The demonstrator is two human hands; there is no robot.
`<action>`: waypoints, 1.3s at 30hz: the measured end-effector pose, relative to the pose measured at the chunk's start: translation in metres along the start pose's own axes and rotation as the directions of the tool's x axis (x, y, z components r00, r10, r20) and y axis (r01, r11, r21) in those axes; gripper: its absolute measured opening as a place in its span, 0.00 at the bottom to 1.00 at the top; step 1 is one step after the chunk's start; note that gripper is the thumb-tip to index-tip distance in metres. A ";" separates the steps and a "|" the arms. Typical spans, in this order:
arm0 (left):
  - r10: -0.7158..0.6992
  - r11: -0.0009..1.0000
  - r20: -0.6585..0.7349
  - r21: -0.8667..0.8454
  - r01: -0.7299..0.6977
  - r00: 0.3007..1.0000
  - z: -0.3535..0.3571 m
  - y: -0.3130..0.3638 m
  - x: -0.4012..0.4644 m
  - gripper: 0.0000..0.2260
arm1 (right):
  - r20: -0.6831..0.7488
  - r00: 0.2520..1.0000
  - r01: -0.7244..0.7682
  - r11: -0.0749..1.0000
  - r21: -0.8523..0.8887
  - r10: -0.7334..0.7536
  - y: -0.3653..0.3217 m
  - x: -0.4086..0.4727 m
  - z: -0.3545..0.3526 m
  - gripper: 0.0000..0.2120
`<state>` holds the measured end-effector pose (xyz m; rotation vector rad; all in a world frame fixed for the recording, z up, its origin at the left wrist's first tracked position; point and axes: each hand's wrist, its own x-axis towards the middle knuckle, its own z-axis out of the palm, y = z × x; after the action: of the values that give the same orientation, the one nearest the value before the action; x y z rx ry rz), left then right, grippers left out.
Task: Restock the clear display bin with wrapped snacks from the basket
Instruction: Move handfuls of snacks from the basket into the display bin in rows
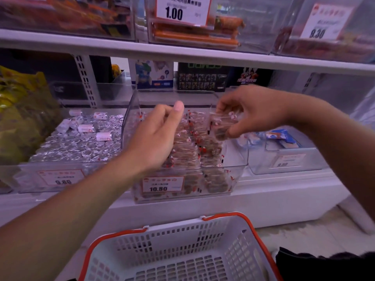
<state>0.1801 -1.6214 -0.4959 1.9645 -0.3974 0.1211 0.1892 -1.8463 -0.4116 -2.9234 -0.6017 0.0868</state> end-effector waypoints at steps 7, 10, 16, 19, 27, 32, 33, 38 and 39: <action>0.000 1.000 0.024 0.006 0.000 1.000 0.010 -0.018 0.003 0.38 | 0.239 0.971 0.060 0.982 -0.181 -0.016 -0.001 0.018 0.043 0.19; -0.001 1.000 0.033 -0.002 0.001 0.999 0.016 -0.020 0.002 0.31 | 0.223 0.975 0.077 0.955 -0.287 -0.012 -0.003 0.023 0.057 0.19; 0.024 0.998 0.057 0.060 -0.027 0.998 0.016 -0.023 -0.002 0.24 | 0.165 0.986 0.055 0.952 -0.300 -0.005 -0.003 0.021 0.059 0.29; 0.013 0.999 0.046 0.034 -0.015 0.999 0.014 -0.023 -0.003 0.24 | 0.160 0.987 0.045 0.960 -0.277 0.000 -0.003 0.018 0.057 0.27; 0.037 0.998 0.051 0.044 -0.039 0.998 0.014 -0.020 -0.006 0.25 | 0.069 0.998 0.031 0.965 -0.262 -0.013 -0.004 0.021 0.062 0.11; 0.066 0.996 0.058 0.050 -0.069 0.996 0.014 -0.021 -0.006 0.26 | 0.009 1.000 0.022 0.977 -0.211 -0.020 -0.004 0.020 0.066 0.09; 0.075 0.995 0.063 0.057 -0.078 0.995 0.013 -0.021 -0.006 0.27 | 0.019 1.000 0.021 0.977 -0.212 -0.017 -0.004 0.019 0.066 0.09; 0.134 0.981 0.074 0.131 -0.143 0.988 0.008 -0.022 -0.007 0.27 | 0.023 0.999 0.037 0.969 -0.246 -0.032 -0.006 0.015 0.069 0.06; 0.155 0.973 0.081 0.160 -0.166 0.985 0.007 -0.021 -0.007 0.23 | 0.011 0.999 0.034 0.965 -0.259 -0.032 -0.006 0.014 0.070 0.06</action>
<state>0.1799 -1.6180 -0.5192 2.1029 -0.6081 0.1965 0.1931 -1.8252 -0.4801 -3.1631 -0.7129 0.0143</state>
